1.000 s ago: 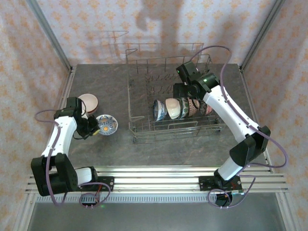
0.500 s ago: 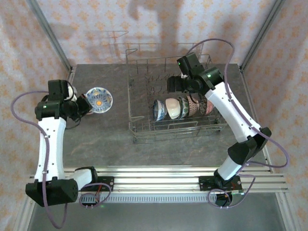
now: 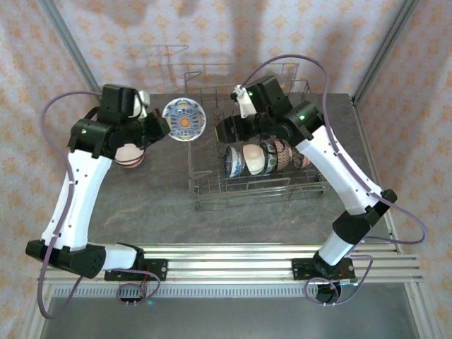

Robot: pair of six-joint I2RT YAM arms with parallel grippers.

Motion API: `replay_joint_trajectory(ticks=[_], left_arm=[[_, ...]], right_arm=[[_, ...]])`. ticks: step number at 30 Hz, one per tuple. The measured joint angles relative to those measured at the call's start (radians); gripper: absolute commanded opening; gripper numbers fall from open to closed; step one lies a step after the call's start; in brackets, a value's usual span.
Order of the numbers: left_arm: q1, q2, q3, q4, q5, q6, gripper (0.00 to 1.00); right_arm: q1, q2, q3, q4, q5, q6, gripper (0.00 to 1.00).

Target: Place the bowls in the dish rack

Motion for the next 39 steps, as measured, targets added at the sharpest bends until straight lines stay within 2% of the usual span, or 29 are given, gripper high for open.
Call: replay_joint_trajectory(ticks=[5, 9, 15, 21, 24, 27, 29, 32, 35, 37, 39], left_arm=[[-0.086, 0.028, 0.014, 0.023, -0.031, -0.019, 0.00], [-0.116, 0.030, 0.033, 0.033, -0.048, -0.030, 0.00], [-0.121, 0.030, 0.042, 0.040, -0.064, -0.031, 0.00], [-0.122, 0.027, 0.034, 0.050, -0.071, -0.045, 0.00], [-0.123, 0.020, 0.010, 0.068, -0.071, -0.056, 0.00], [-0.123, 0.015, -0.002, 0.081, -0.071, -0.061, 0.00], [-0.123, 0.014, -0.006, 0.087, -0.071, -0.063, 0.03], [-0.123, 0.013, -0.016, 0.093, -0.072, -0.064, 0.18], [-0.123, 0.012, -0.031, 0.108, -0.066, -0.061, 0.50], [-0.123, 0.011, -0.036, 0.121, -0.067, -0.057, 0.59], [-0.123, 0.009, -0.037, 0.130, -0.068, -0.047, 0.74]], right_arm=[[-0.005, -0.011, -0.018, 0.040, 0.015, 0.002, 0.55], [-0.005, -0.017, -0.036, 0.068, 0.027, 0.016, 0.48], [-0.005, -0.017, -0.041, 0.093, 0.050, 0.048, 0.34], [-0.005, -0.017, -0.054, 0.121, 0.053, 0.076, 0.26], [-0.005, -0.017, -0.054, 0.125, 0.053, 0.087, 0.19], [-0.009, -0.017, -0.054, 0.124, 0.061, 0.102, 0.08], [-0.013, -0.017, -0.054, 0.128, 0.064, 0.113, 0.04], [-0.013, -0.017, -0.054, 0.134, 0.069, 0.134, 0.01], [-0.013, -0.017, -0.054, 0.132, 0.086, 0.147, 0.00], [-0.013, -0.014, -0.054, 0.119, 0.109, 0.158, 0.00], [-0.013, -0.006, -0.053, 0.099, 0.142, 0.171, 0.00]])
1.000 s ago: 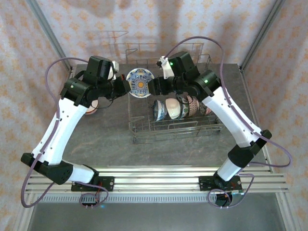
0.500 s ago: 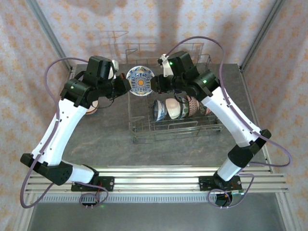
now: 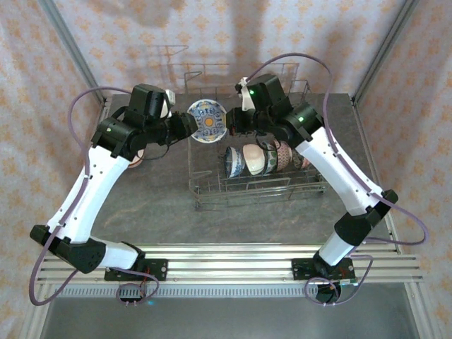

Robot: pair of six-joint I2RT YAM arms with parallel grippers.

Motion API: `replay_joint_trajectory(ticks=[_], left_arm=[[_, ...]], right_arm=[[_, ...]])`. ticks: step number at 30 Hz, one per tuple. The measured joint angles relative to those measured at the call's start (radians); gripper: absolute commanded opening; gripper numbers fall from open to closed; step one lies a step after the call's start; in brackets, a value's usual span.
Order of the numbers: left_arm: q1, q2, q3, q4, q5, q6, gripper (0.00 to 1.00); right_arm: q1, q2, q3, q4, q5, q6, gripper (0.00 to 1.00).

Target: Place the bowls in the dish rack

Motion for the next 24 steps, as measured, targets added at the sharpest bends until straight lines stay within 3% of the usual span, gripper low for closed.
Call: replay_joint_trajectory(ticks=[1, 4, 13, 24], left_arm=[[0.000, 0.000, 0.000, 0.005, -0.003, 0.006, 0.81], [0.002, 0.000, 0.002, 0.008, -0.017, 0.026, 0.90], [0.156, -0.006, -0.017, 0.013, -0.006, 0.078, 0.93], [0.235, -0.043, -0.201, 0.004, -0.001, 0.180, 0.93]], right_arm=[[0.000, 0.006, 0.000, -0.007, 0.017, 0.008, 0.00], [-0.001, 0.029, 0.001, -0.016, 0.066, 0.035, 0.00], [-0.077, 0.093, 0.042, -0.063, 0.209, 0.100, 0.00], [-0.236, 0.312, 0.302, -0.243, 0.783, 0.019, 0.00]])
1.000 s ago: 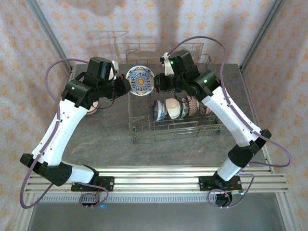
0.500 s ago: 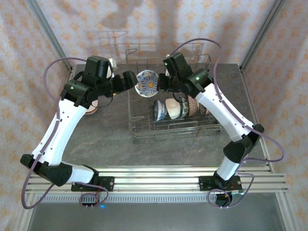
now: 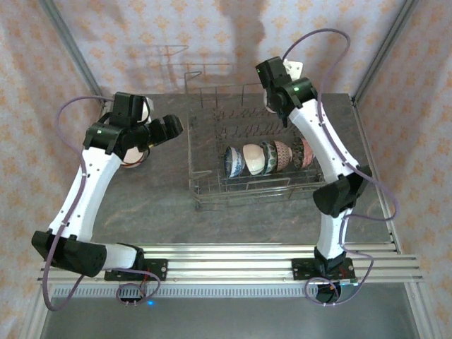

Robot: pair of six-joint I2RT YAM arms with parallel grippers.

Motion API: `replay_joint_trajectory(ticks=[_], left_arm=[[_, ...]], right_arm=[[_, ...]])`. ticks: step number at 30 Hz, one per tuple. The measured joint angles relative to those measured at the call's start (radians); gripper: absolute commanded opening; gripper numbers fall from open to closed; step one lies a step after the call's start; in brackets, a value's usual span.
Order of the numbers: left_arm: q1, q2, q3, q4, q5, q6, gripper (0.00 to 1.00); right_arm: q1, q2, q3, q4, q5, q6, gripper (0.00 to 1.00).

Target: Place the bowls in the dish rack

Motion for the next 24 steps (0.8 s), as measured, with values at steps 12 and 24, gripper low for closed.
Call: replay_joint_trajectory(ticks=[12, 24], left_arm=[[0.048, -0.068, -0.125, 0.001, -0.009, 0.025, 0.93], [0.050, -0.073, -0.171, 0.000, -0.011, 0.033, 0.93]], right_arm=[[-0.100, 0.213, 0.048, -0.052, 0.285, -0.150, 0.00], [-0.107, 0.327, 0.163, -0.056, 0.322, -0.217, 0.00]])
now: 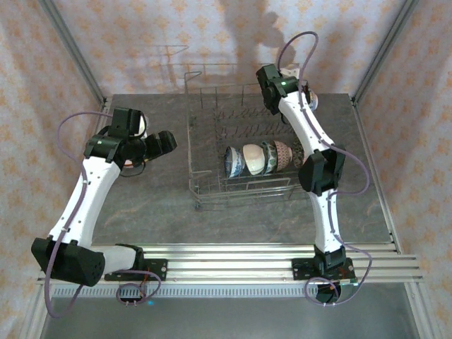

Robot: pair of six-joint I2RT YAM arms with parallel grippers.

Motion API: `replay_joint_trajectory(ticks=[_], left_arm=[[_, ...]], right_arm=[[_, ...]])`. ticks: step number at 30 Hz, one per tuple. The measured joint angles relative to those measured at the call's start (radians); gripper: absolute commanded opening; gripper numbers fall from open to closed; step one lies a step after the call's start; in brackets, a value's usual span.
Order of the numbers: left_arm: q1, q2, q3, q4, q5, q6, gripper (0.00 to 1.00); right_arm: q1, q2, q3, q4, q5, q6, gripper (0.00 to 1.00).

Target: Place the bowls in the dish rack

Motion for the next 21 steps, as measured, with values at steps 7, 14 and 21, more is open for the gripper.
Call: replay_joint_trajectory(ticks=[7, 14, 21], left_arm=[[0.006, 0.000, 0.000, 0.000, -0.006, 0.001, 0.93], [0.006, 0.008, 0.000, 0.000, -0.006, 0.001, 0.93], [0.006, 0.008, 0.000, -0.001, -0.013, 0.012, 0.93]], right_arm=[[0.006, 0.011, 0.023, -0.004, -0.001, -0.008, 0.00], [0.035, 0.046, 0.092, -0.007, 0.000, -0.026, 0.00], [0.053, 0.125, 0.107, -0.010, 0.001, -0.035, 0.00]])
